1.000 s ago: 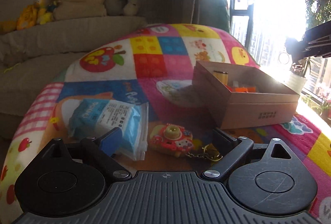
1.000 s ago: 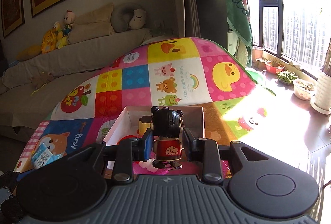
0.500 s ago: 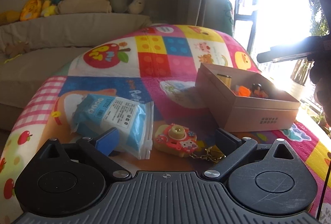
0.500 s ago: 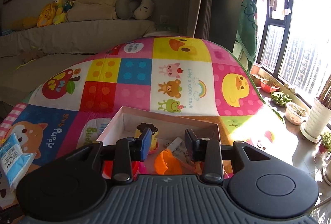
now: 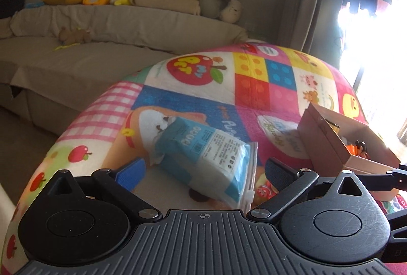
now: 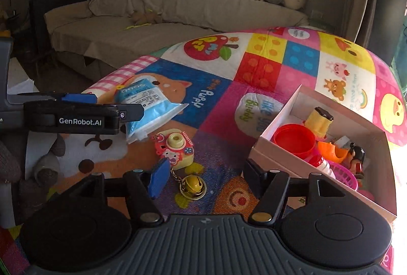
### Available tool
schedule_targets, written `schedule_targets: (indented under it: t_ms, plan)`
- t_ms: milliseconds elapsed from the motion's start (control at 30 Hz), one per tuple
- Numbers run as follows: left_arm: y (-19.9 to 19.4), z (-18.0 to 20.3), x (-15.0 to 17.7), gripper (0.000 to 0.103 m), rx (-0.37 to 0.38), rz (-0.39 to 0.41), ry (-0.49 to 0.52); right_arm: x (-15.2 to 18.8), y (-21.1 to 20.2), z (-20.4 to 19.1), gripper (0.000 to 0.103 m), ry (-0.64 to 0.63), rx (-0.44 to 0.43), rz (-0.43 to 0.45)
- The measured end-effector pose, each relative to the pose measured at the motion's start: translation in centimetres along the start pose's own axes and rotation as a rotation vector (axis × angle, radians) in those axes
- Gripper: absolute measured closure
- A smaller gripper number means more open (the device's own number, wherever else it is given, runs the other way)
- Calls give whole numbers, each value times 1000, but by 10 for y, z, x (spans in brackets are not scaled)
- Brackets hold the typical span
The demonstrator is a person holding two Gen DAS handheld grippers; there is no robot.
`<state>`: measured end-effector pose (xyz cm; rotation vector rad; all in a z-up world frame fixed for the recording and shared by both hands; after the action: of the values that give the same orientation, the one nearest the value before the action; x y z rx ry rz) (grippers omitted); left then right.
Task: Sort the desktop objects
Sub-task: 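Carry the doll into the box with the right gripper while the left gripper drops the red bowl in, then move the left gripper to the blue tissue pack while the right gripper approaches the pink bell keychain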
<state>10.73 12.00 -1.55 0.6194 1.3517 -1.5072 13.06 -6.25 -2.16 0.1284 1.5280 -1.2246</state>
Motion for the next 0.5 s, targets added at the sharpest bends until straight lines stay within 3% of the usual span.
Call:
schedule_targets:
  t_ms: [200, 333, 500]
  plan:
    - [2, -4, 0, 0, -21, -2, -12, -3, 9, -8, 38, -16, -41, -4]
    - [-1, -5, -2, 0, -20, 16, -21, -2, 20, -9, 39, -9, -17, -19]
    - [1, -12, -3, 0, -37, 16, -52, -7, 37, -20, 39, -8, -75, -40]
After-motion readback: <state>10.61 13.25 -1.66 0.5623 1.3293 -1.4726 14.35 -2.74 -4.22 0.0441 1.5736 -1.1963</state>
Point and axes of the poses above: each gripper's, at about its wrist camera, not at the fingertips, and y roughly the way its jaws point, z to its right, x to its underside, the point moved 8 cm from there along y, roughly the way its jaws point, and after that the axes turned 4 degrees about x, right-handed, at the moved point
